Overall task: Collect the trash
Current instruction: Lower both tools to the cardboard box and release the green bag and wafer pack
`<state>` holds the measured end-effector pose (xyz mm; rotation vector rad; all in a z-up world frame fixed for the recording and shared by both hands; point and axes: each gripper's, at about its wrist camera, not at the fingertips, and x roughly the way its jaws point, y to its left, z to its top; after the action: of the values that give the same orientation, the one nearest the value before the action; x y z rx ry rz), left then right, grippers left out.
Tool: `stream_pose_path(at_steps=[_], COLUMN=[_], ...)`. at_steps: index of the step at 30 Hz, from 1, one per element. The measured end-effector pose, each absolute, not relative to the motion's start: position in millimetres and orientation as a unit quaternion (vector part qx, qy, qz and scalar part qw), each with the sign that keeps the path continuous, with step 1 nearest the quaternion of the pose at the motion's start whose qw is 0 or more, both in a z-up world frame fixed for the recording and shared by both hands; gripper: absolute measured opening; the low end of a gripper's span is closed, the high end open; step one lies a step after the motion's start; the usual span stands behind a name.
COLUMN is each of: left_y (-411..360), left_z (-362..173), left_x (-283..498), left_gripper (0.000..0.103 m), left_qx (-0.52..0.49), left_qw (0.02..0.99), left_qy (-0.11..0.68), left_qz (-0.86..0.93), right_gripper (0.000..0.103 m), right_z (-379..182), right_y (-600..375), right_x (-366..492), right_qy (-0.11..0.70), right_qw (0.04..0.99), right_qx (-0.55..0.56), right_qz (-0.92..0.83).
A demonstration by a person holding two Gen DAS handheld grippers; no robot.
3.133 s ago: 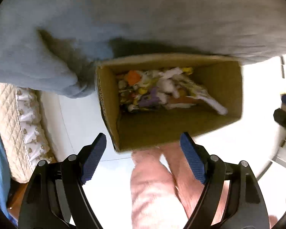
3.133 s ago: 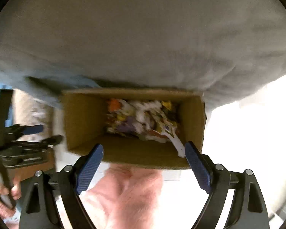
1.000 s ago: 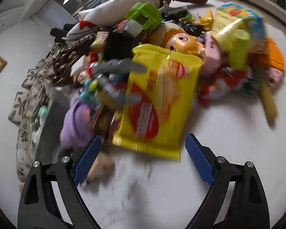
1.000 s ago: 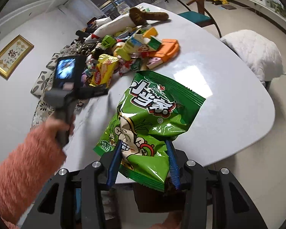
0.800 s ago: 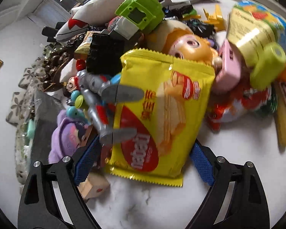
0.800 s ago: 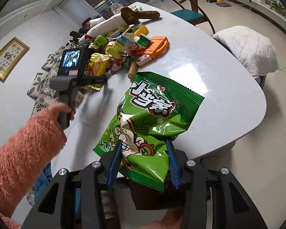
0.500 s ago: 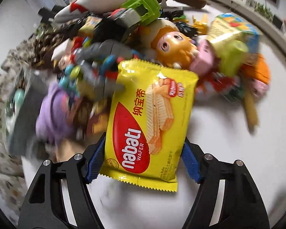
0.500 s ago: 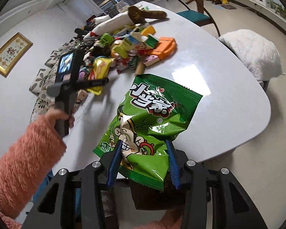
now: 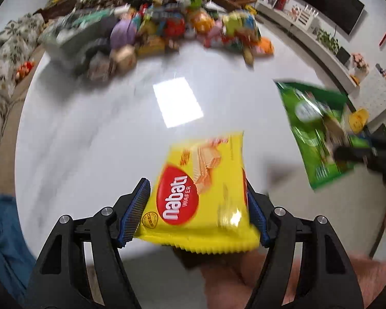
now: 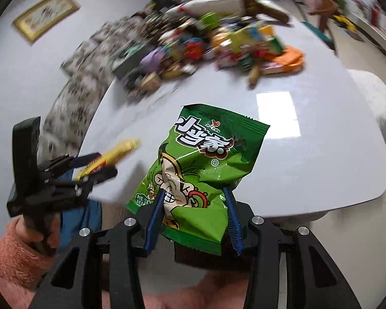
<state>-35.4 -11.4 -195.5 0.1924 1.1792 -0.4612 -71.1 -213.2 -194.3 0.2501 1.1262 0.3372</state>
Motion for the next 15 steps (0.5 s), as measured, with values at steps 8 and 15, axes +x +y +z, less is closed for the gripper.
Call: stream_pose_path(at_steps=[8, 15], left_y=[17, 9], left_z=[-252, -384], left_x=[-106, -117], left_gripper=[0.049, 0.027], left_qx=[0.067, 0.012], left_qw=[0.756, 0.705], left_qy=[0.611, 0.671], left_qz=[-0.224, -0.230], right_gripper=[0.044, 0.044], right_z=[-248, -343], right_y=[-166, -164], right_x=[-115, -140], right_qy=[0.604, 0.666], right_qw=[0.772, 0.726], right_qx=[0.037, 0.026], right_qz=[0.192, 0.169])
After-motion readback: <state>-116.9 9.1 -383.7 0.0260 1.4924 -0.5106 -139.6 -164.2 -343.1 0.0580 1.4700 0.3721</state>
